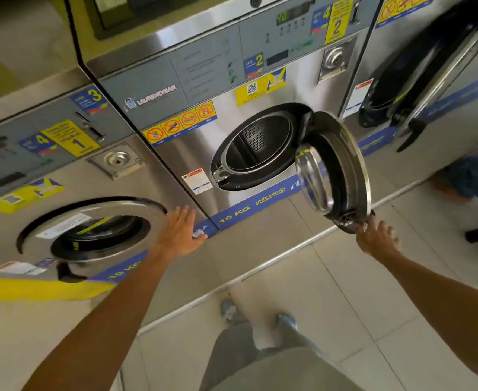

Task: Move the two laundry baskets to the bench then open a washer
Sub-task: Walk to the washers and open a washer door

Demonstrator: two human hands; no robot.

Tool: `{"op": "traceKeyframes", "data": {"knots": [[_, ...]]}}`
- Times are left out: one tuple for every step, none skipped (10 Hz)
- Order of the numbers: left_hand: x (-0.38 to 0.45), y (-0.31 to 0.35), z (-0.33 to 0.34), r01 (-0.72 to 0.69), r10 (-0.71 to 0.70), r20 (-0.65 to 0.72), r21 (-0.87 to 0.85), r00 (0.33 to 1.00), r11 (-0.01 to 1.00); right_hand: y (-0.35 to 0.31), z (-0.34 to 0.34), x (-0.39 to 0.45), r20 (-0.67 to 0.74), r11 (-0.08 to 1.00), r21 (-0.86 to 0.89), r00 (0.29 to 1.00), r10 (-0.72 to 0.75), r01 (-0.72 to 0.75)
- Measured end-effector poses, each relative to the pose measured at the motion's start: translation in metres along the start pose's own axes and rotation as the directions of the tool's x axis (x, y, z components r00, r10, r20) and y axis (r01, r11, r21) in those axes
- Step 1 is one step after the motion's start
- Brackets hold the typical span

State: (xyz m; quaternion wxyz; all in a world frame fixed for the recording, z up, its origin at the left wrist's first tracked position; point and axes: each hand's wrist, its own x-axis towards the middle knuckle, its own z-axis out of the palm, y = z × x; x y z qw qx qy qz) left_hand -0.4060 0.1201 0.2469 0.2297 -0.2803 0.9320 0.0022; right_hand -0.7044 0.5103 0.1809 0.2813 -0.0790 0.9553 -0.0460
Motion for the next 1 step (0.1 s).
{"op": "traceKeyframes", "data": {"knots": [[-0.023, 0.0213, 0.0152, 0.017, -0.018, -0.023, -0.038, 1.0, 0.999, -0.0101, 0.0244, -0.0251, 0.057, 0.999, -0.033, 0.998, 0.024, -0.022]]}}
